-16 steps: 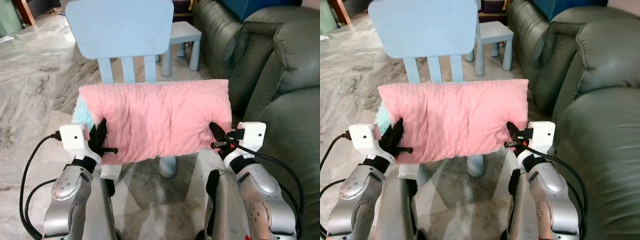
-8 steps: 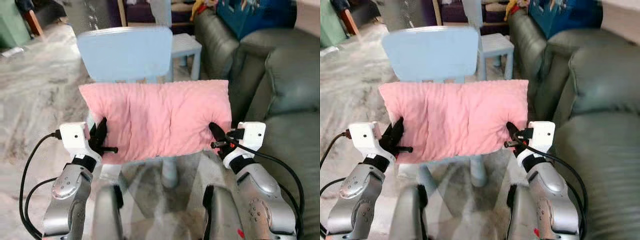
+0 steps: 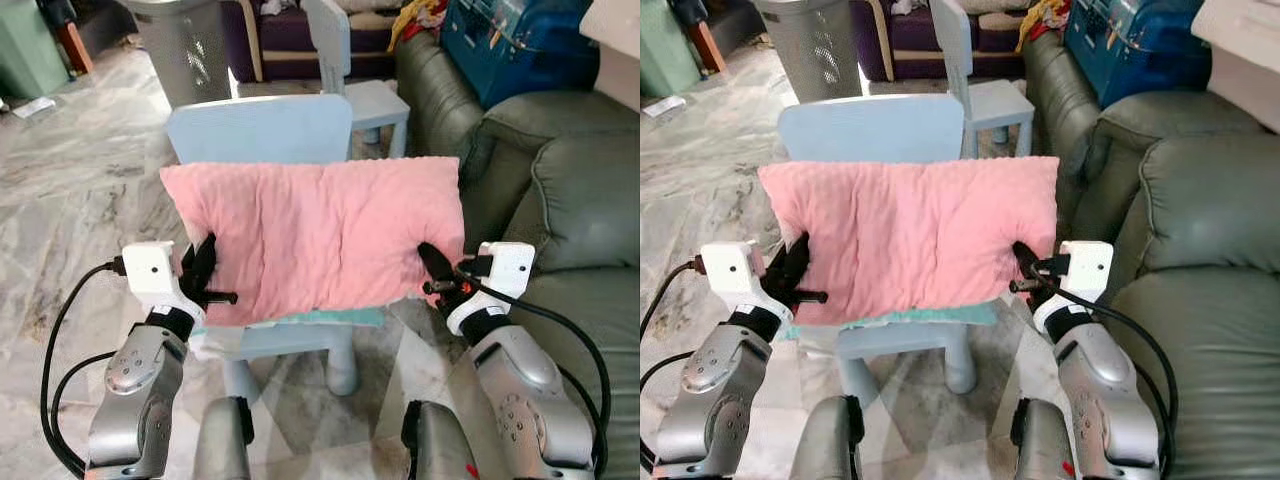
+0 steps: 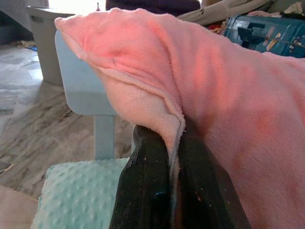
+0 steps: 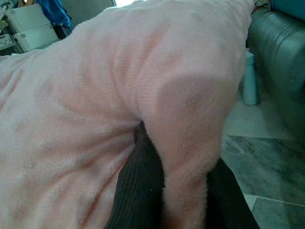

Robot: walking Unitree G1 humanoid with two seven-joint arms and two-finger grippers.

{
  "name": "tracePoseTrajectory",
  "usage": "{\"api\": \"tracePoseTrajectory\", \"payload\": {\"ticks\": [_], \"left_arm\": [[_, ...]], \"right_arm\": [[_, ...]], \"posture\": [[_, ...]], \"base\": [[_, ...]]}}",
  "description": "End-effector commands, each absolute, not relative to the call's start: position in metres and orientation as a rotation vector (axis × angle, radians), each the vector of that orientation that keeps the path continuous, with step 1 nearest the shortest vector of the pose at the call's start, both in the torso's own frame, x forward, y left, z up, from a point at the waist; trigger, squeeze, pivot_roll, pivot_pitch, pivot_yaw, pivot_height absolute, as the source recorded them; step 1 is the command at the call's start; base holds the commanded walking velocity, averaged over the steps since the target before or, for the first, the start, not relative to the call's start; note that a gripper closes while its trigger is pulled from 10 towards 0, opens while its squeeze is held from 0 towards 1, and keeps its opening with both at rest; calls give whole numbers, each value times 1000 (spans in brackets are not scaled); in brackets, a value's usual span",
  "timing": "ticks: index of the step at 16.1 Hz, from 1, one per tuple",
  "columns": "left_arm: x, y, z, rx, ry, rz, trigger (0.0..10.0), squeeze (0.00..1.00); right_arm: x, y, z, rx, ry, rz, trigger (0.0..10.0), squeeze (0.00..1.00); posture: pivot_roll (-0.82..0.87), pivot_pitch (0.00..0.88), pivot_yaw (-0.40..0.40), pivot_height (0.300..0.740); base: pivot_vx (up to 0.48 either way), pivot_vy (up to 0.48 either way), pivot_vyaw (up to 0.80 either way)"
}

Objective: Move the pillow to the sofa

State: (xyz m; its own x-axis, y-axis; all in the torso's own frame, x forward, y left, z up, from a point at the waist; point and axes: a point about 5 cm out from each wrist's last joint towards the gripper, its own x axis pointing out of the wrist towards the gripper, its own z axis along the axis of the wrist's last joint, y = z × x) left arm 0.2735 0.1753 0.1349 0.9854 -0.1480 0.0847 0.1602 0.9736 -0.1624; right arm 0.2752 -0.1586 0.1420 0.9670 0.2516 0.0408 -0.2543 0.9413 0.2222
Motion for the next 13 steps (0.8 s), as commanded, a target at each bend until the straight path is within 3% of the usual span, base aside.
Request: {"api": "tracePoseTrajectory", "payload": {"ticks": [1, 5, 13], "left_arm": [[275, 176, 137, -152, -80, -159, 10000, 0], [276, 173, 136, -153, -80, -173, 10000, 0], [278, 169, 135, -159, -78, -186, 10000, 0]], "right_arm": [[276, -158, 155, 219, -59, 267, 10000, 0], [276, -162, 157, 213, -74, 251, 10000, 0], [276, -165, 157, 212, -70, 242, 10000, 0]], "posture": [[-110, 0, 24, 564], [-120, 0, 26, 579], [-132, 0, 28, 699]], "base": [[0, 0, 0], [0, 0, 0], [0, 0, 0]]}}
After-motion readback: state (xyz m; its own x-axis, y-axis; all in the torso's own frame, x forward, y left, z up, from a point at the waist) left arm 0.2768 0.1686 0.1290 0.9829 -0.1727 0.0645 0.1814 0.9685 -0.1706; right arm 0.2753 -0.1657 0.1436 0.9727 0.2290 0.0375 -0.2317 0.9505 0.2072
